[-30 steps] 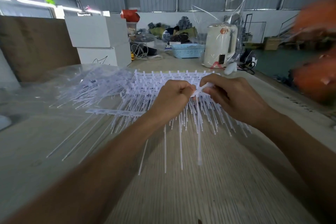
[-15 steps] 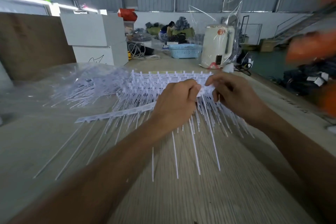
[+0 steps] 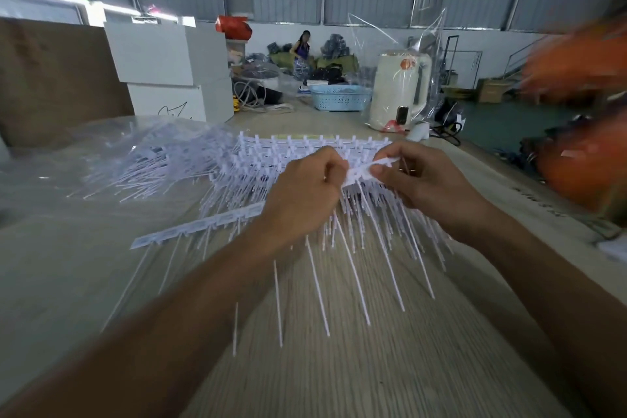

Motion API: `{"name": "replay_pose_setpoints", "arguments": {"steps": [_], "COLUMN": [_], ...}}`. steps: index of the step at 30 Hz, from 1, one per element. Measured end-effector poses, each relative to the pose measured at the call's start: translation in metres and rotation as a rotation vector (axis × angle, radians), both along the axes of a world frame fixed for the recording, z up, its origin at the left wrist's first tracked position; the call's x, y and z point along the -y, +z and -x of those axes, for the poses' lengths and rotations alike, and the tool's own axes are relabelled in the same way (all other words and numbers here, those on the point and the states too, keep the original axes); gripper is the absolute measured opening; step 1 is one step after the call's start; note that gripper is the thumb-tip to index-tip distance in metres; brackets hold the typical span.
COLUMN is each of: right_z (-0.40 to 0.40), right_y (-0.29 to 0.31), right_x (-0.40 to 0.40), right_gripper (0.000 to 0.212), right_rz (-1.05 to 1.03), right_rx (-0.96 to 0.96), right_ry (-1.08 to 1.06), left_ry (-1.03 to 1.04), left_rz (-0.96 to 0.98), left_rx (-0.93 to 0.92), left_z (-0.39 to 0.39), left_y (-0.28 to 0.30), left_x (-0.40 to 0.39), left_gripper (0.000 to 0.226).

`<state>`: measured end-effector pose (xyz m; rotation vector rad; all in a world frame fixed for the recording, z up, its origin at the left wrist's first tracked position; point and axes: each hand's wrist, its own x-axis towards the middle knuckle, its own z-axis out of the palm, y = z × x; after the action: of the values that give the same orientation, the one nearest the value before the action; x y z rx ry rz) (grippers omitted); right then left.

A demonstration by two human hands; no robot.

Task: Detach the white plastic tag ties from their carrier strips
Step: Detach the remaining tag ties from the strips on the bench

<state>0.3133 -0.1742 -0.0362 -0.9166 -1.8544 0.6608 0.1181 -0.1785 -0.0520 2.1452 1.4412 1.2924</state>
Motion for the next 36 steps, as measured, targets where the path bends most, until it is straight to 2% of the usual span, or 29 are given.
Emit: {"name": "replay_pose_setpoints", "arguments": {"steps": [4, 7, 12, 16, 22, 25, 31, 36], "right_z": [0.001, 0.000, 0.004, 0.005, 0.003, 0.002, 0.015, 0.026], "right_y": [0.000, 0.001, 0.007, 0.010, 0.010, 0.008, 0.000, 0.000], "right_x": [0.003, 0.003, 0.006, 0.008, 0.006, 0.006, 0.005, 0.008], "right_gripper": [0.014, 0.017, 0.012, 0.018, 0.008, 0.006, 0.007, 0.003], "right_rz": [0.058, 0.065, -0.269, -0.544, -0.720, -0.655, -0.487, -0.541], "right_rx": [-0.018, 0.000, 0.283, 0.455, 0.642, 0.588, 0.374, 0.433], "right_ry": [0.078, 0.085, -0.050, -0.135, -0.132, -0.146, -0.273, -0.309], "left_ry": [-0.039, -0.064, -0.120, -0.126, -0.141, -0.151, 0.009, 0.062], "left_rz": [0.084, 0.116, 0.246, 0.282, 0.357, 0.272, -0.032, -0.076], "left_rx": [0.086, 0.118, 0.190, 0.190, 0.170, 0.132, -0.162, -0.207], "left_z": [0.002, 0.003, 0.006, 0.007, 0.009, 0.010, 0.004, 0.003], "left_y": [0.003, 0.008, 0.012, 0.017, 0.015, 0.015, 0.013, 0.011], "left_x": [0.002, 0.004, 0.004, 0.006, 0.007, 0.007, 0.004, 0.002], "left_gripper": [0.038, 0.041, 0.038, 0.039, 0.046, 0.046, 0.046, 0.045]}}
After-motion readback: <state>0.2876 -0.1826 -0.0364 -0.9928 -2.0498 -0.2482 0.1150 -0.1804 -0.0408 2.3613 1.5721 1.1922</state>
